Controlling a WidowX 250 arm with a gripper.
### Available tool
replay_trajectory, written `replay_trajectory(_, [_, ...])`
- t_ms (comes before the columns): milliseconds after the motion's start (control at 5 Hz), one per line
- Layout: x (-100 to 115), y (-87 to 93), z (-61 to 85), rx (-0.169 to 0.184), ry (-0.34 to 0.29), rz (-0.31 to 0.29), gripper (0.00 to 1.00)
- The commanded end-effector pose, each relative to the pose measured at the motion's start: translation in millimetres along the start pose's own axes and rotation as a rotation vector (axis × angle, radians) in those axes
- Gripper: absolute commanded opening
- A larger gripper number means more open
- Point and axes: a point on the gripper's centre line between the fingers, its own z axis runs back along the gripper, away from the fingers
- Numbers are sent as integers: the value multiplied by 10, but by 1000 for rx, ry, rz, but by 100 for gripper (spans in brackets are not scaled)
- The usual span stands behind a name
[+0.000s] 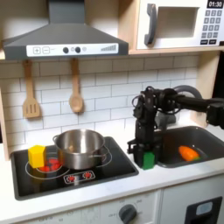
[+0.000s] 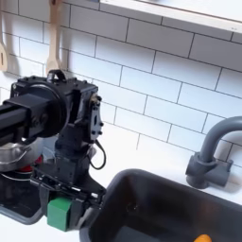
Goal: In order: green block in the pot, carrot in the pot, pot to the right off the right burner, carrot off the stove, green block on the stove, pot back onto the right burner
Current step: 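Put the green block in the pot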
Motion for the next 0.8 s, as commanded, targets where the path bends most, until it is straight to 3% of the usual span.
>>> replay_trajectory(0, [-25, -31, 149, -25, 0, 5, 0])
replay_trajectory(600, [-27, -24, 582, -59, -89, 13, 0])
